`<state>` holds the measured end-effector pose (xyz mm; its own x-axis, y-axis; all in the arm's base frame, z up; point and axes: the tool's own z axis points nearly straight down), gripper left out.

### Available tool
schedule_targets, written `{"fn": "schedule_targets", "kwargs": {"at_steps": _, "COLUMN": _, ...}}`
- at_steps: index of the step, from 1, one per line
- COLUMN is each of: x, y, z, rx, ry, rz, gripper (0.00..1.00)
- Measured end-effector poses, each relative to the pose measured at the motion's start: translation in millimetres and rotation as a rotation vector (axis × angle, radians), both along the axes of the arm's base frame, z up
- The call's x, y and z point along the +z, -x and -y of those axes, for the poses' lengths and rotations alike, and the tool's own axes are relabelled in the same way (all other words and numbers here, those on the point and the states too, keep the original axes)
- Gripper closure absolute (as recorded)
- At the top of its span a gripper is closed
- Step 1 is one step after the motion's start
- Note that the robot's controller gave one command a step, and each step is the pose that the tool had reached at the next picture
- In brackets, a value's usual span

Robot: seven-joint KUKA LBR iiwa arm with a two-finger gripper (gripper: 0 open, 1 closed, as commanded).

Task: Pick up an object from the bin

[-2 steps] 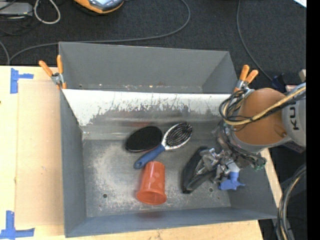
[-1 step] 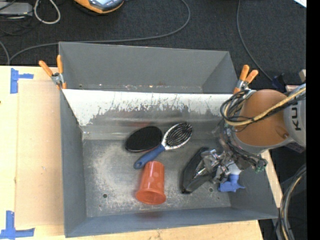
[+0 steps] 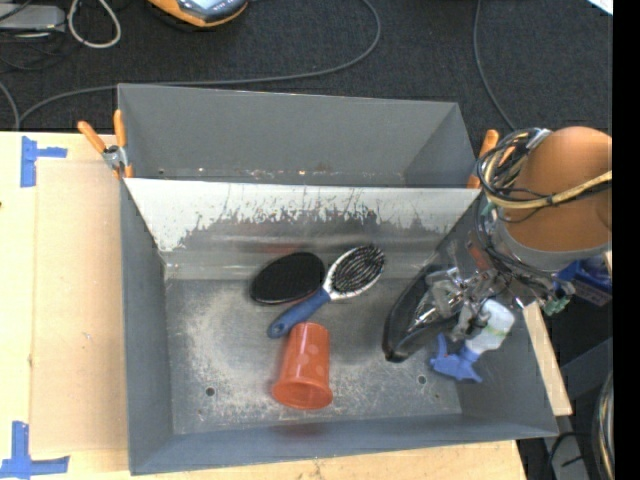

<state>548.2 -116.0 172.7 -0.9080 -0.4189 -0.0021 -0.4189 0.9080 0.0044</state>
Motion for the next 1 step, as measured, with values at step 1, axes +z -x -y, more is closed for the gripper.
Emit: {"fn": "schedule_targets", "kwargs": {"at_steps": 1, "x": 105.6, "y": 15.3, "z": 5.7, "rx": 0.022, "ry": -0.002, "rz": -0.007, "gripper": 1.00}}
